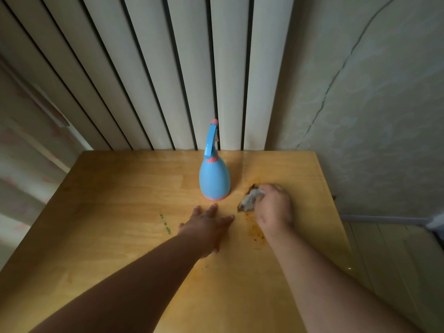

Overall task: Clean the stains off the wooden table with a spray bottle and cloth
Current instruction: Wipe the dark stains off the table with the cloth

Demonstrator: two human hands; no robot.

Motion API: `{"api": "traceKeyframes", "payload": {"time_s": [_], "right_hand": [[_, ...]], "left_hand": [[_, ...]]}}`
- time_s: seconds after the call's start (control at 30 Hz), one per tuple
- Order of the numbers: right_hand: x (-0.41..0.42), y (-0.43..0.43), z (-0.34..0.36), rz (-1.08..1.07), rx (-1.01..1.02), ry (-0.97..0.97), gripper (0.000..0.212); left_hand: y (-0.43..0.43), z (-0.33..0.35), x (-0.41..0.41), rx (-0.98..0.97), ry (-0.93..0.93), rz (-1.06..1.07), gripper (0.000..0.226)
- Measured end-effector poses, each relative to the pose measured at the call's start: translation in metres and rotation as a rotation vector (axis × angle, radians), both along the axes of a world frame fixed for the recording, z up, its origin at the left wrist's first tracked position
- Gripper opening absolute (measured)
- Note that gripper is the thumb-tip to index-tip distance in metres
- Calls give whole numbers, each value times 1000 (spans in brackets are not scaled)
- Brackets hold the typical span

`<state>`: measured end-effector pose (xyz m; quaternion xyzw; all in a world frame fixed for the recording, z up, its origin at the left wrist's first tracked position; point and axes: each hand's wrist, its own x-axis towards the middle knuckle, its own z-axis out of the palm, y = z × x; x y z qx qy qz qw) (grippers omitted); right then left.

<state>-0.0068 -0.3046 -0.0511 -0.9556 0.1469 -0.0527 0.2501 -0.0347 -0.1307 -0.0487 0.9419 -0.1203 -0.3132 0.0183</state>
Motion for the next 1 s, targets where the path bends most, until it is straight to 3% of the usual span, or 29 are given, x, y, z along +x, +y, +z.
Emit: {"api": "traceKeyframes", "payload": {"time_s": [0.3,0.67,1.0], "right_hand": [[40,10,-10,135,24,176,44],[-19,19,-7,227,-124,173,29],[-46,17,-7,261,-213,255,28]], "left_hand": [[0,1,0,5,-3,-8,97],[-1,6,-1,24,11,-10,95],[1,3,-1,21,10,-6,97]]}}
